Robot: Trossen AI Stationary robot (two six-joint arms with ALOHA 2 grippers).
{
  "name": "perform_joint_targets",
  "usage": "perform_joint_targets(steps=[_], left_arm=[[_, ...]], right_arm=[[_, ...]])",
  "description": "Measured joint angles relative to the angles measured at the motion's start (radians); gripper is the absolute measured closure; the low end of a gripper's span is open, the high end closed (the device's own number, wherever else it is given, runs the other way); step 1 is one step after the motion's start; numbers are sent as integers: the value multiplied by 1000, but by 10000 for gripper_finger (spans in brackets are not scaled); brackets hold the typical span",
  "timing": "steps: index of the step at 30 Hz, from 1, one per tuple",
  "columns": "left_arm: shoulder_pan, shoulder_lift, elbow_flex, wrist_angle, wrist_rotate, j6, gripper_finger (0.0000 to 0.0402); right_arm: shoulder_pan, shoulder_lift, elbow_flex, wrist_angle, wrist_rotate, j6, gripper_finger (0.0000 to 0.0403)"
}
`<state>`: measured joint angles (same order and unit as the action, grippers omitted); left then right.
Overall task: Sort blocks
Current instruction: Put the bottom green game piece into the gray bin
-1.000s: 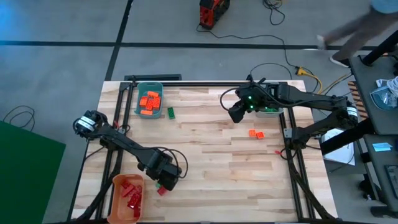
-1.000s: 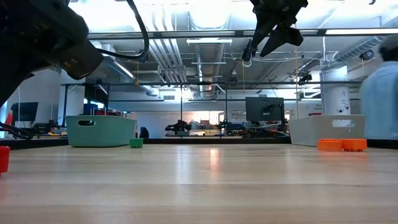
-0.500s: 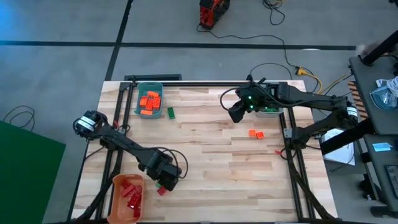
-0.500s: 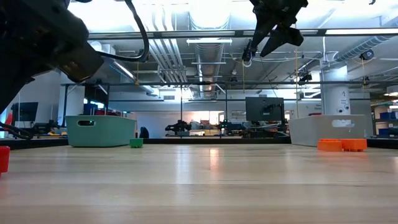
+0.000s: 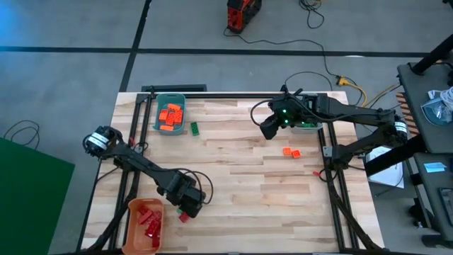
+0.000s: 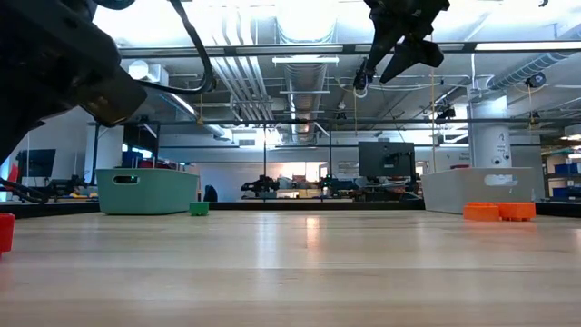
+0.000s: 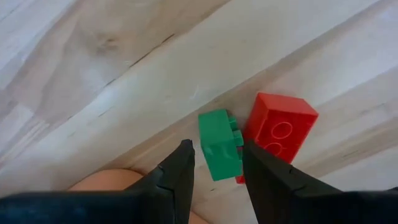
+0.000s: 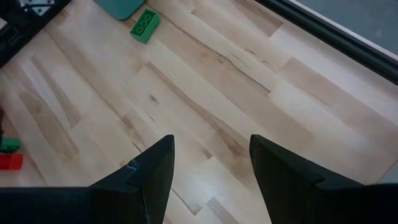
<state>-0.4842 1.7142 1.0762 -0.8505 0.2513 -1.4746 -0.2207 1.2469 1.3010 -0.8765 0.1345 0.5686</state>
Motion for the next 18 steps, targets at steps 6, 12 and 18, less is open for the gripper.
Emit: perform_joint_targets(steps=[6,12,18], left_arm=[[-5,0,-5,13,-3,-5,276],[-8,0,-6,15,-8,-9,246],[-13,0,-7,18,-33,-6,240]], right_arm=[[0,0,0,0,1,10,202],[0,0,0,0,8,10,202],[0,0,0,0,8,10,202]])
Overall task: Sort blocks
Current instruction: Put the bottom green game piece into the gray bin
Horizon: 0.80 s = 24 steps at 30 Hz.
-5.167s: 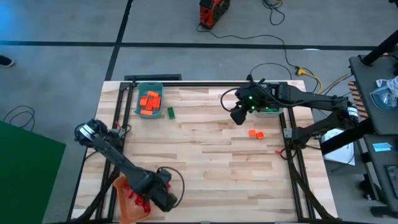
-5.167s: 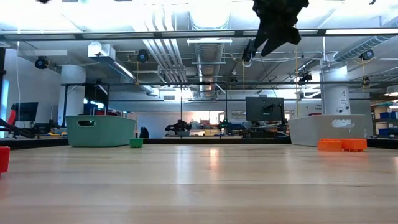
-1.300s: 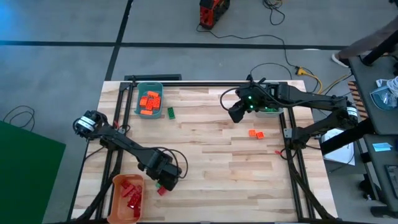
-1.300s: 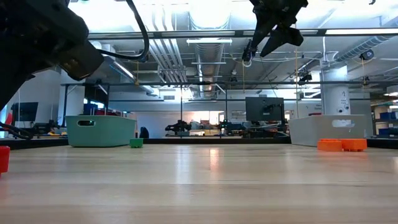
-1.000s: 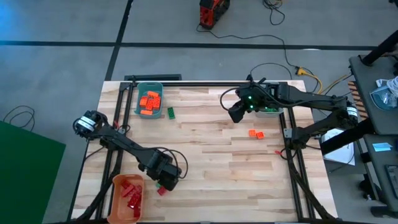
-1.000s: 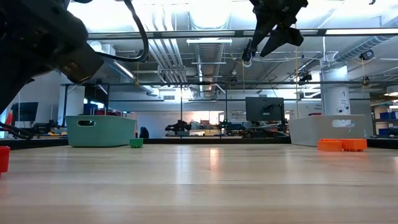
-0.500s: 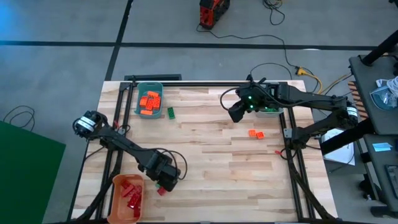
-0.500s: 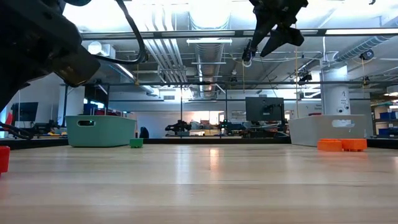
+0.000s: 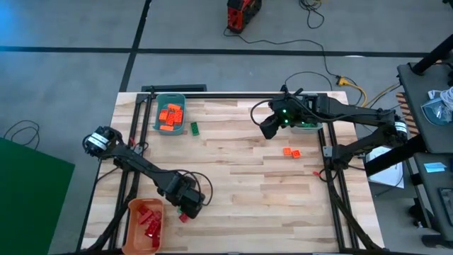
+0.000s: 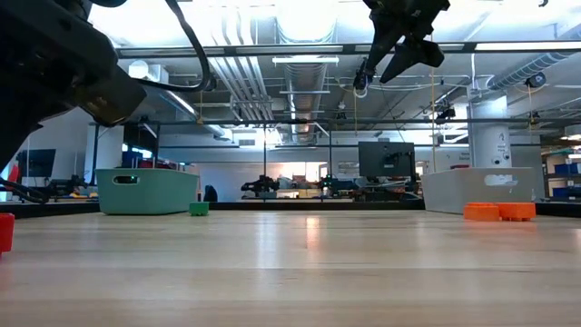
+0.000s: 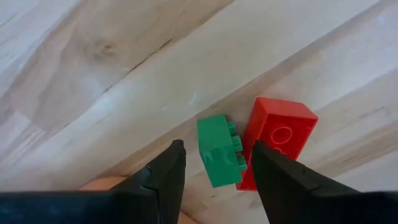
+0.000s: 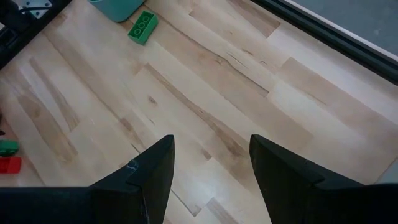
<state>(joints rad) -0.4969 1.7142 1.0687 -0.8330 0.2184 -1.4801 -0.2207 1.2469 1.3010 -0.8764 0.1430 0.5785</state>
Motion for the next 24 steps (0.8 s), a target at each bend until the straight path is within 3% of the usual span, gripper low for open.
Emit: perform_joint_targets(steps=[24], left_arm=[[-10,0,-19,14,4,-12,245]], right_arm=[[0,0,0,0,18,-2,202]])
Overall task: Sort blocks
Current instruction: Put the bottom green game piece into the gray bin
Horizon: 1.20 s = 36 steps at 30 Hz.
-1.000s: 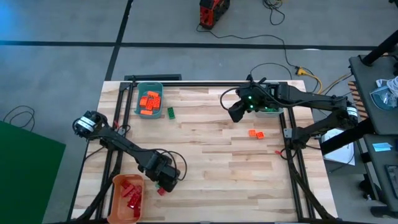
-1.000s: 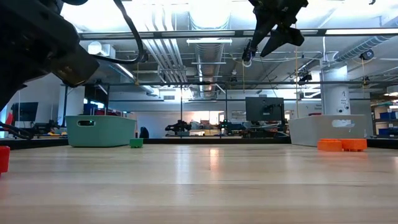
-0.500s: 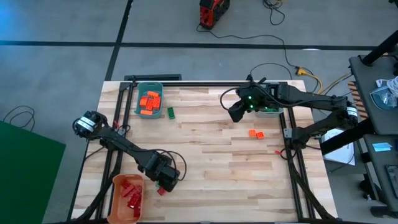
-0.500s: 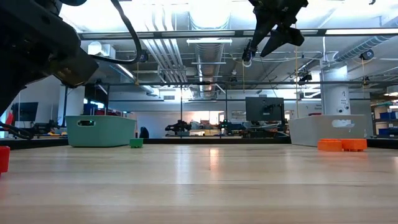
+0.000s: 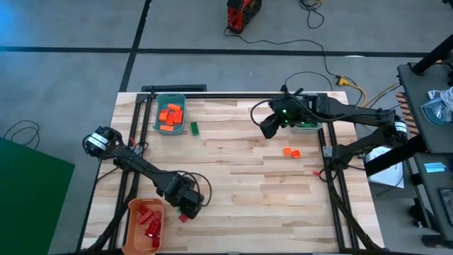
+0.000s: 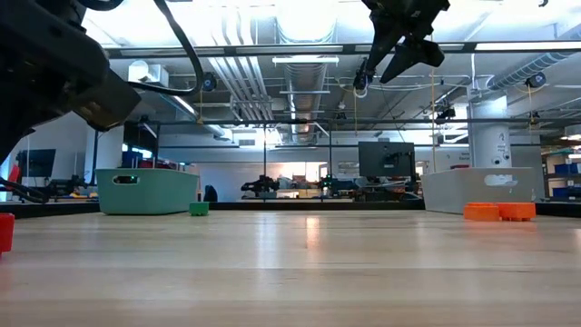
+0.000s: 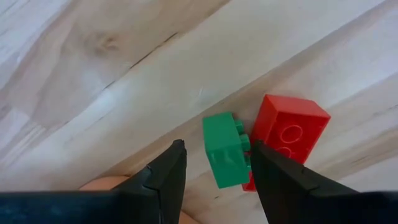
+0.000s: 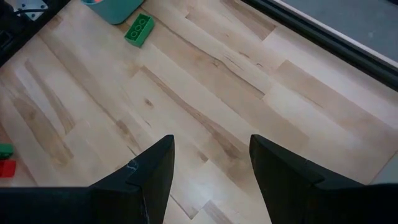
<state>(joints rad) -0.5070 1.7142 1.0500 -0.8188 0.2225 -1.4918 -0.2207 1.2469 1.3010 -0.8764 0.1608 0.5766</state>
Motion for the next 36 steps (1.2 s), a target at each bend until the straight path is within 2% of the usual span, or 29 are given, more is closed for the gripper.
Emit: perform_joint_targets(steps=[14,24,29,36], left_arm=[[-1,-14,-52,76,-1,2,245],[-22,-19,-51,58,33,-121,245],[-43,-23,-51,57,2,-152,245],[-44,-24,-51,61,-23,-106,247]], right_arm=[[0,0,0,0,0,8,202],[0,0,0,0,0,27,202],[0,0,0,0,0,28,202],[0,0,0,0,0,27,202]])
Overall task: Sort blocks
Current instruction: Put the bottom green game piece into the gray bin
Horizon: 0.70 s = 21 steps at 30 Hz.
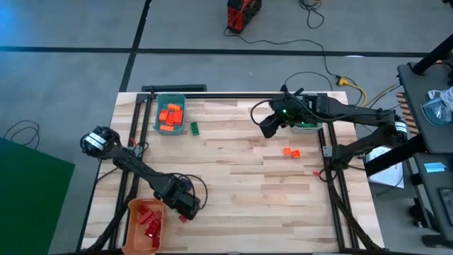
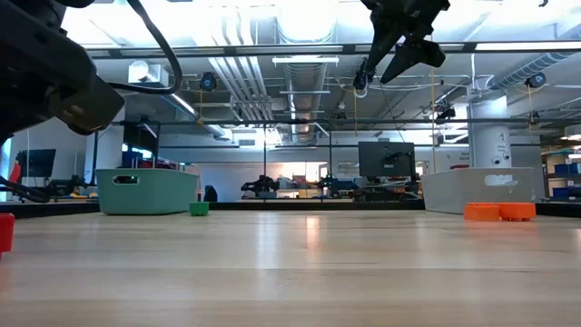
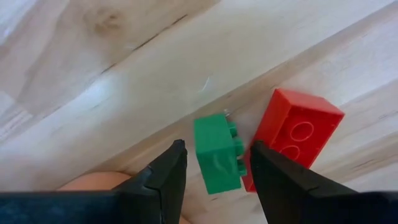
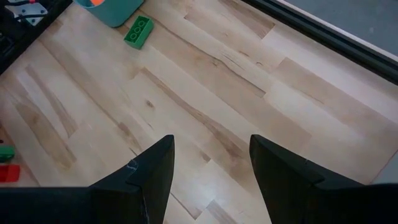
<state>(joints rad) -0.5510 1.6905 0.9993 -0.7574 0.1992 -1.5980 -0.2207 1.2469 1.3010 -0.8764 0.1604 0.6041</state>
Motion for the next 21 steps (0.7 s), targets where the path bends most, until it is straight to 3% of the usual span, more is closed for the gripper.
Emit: perform_joint_targets(steps=[21], left_arm=[[-16,-3,-3,3,-44,-74,248]], right_arm=[[0,0,0,0,0,8,202]])
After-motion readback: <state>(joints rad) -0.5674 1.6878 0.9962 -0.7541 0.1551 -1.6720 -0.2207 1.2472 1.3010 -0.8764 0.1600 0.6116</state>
